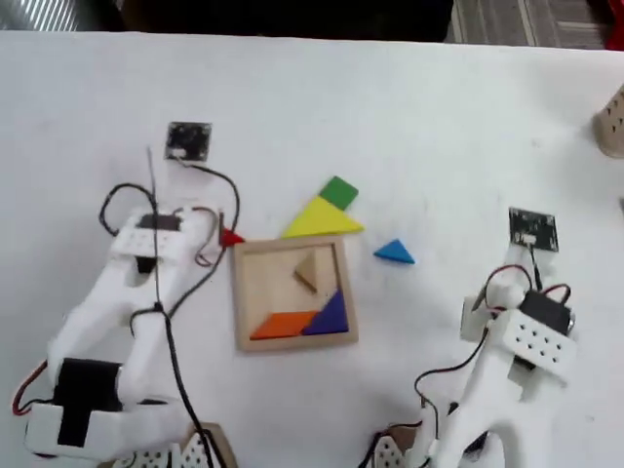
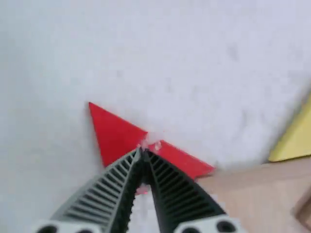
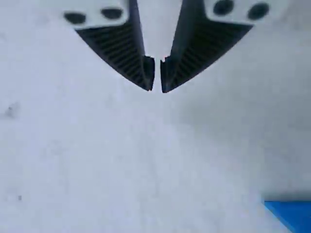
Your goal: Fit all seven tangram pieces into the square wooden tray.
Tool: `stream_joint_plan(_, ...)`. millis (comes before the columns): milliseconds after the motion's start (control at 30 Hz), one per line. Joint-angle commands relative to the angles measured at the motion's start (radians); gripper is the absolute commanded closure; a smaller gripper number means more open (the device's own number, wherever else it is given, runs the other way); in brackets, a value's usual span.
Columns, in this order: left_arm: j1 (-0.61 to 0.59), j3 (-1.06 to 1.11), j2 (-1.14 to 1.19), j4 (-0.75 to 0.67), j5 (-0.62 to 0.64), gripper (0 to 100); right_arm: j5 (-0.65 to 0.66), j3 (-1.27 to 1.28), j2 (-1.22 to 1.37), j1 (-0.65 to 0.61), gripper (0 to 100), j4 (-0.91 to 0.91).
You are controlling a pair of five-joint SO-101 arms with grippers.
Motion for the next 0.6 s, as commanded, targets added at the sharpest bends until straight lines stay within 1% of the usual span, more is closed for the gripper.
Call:
stream_joint_plan(0,0.096,-0.011,-0.042,-0.031,0.144,98,0.025,0.018,-0.024,0.077,97.1,-0.033)
stream_joint_plan(133,0.205,-0.005,-0.041,-0.091,0.232,98,0.123,0.055,-0.024,0.148,97.1,-0.033)
stream_joint_plan(300,0.309,-0.003,-0.039,-0.121,0.249,98,0.216,0.13,-0.024,0.163,97.1,-0.056)
stream_joint_plan(400,0.395,0.028,-0.042,-0.123,0.247,98,0.241,0.173,-0.028,0.165,97.1,-0.113)
stream_joint_plan(467,0.467,0.049,-0.047,-0.123,0.245,98,0.245,0.173,-0.028,0.173,97.1,-0.113)
stream_joint_plan(567,0.527,0.054,-0.048,-0.126,0.244,98,0.247,0.175,-0.028,0.173,97.1,-0.113)
